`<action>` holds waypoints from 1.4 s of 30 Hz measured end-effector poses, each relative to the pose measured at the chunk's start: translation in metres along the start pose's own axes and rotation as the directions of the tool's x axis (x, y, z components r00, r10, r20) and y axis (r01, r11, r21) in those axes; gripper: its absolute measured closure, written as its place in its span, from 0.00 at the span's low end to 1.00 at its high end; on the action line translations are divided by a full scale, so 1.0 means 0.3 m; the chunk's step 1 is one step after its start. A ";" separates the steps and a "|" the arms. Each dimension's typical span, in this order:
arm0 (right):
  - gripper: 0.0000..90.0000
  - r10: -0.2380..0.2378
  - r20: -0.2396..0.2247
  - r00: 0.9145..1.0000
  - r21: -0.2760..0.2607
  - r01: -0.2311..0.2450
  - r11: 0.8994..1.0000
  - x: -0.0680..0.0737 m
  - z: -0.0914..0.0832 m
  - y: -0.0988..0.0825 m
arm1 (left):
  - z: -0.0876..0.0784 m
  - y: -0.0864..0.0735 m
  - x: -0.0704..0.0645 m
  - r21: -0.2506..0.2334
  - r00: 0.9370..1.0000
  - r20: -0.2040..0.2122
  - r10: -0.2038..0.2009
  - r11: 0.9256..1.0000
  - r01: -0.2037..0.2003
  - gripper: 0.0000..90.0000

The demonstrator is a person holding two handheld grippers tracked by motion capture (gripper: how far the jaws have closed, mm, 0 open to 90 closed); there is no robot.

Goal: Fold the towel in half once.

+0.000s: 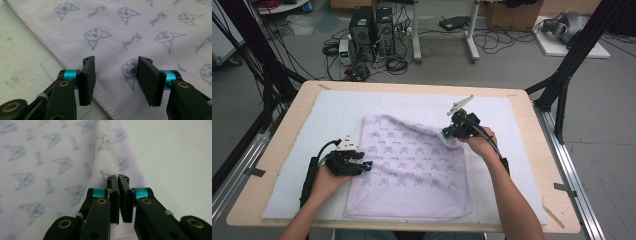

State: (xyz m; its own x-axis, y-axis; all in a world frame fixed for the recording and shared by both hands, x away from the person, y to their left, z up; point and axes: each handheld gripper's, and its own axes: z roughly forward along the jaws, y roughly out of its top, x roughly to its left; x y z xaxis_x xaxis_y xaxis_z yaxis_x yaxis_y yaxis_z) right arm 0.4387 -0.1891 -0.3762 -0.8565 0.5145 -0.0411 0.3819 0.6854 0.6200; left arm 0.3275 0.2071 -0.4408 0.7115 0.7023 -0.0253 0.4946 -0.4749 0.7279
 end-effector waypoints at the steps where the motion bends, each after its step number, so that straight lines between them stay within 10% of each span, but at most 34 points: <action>1: 0.98 0.003 0.056 0.998 -0.005 -0.002 1.000 -0.028 -0.015 0.020 | 0.000 0.001 0.000 0.002 1.000 0.000 0.003 1.000 -0.003 0.55; 3: 0.92 0.050 0.217 0.975 -0.045 -0.041 0.998 -0.099 -0.056 0.053 | 0.000 0.001 0.000 0.001 1.000 0.000 -0.003 1.000 0.003 0.55; 5: 0.75 0.171 0.261 0.950 -0.146 -0.137 0.980 -0.156 -0.087 0.047 | 0.001 0.001 0.000 0.000 1.000 -0.001 0.002 1.000 -0.002 0.55; 10: 0.71 0.140 0.186 0.973 -0.051 -0.133 0.990 -0.152 -0.052 -0.021 | 0.002 0.000 0.004 -0.005 1.000 0.006 -0.001 1.000 0.001 0.55; 17: 0.73 0.152 0.125 0.980 0.001 -0.153 0.988 -0.132 0.020 -0.090 | 0.002 -0.001 0.000 -0.005 1.000 -0.002 0.003 1.000 -0.003 0.55; 25: 0.79 0.258 0.197 0.946 0.003 -0.263 0.965 -0.159 0.078 -0.185 | 0.001 -0.001 -0.002 -0.003 1.000 -0.005 0.007 1.000 -0.007 0.55; 28: 0.78 0.205 0.206 0.957 -0.004 -0.209 0.978 -0.132 0.051 -0.168 | -0.008 0.001 -0.004 0.001 1.000 -0.008 0.007 1.000 -0.007 0.53; 35: 0.67 0.104 0.035 0.994 -0.132 -0.098 0.986 0.035 -0.063 -0.166 | -0.089 -0.045 -0.034 -0.098 1.000 -0.002 0.004 0.995 -0.004 0.50; 42: 0.60 0.013 -0.095 0.995 -0.136 -0.026 0.990 0.261 -0.123 -0.257 | -0.181 -0.117 -0.106 -0.136 0.999 0.012 0.031 0.990 -0.029 0.50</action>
State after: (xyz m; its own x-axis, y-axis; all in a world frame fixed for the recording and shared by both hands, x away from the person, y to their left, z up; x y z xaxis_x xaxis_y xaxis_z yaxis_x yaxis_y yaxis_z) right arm 0.3296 -0.2206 -0.3983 -0.8807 0.4718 0.0416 0.3532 0.5957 0.7214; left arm 0.2604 0.2303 -0.4285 0.7324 0.6808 -0.0113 0.4016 -0.4185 0.8146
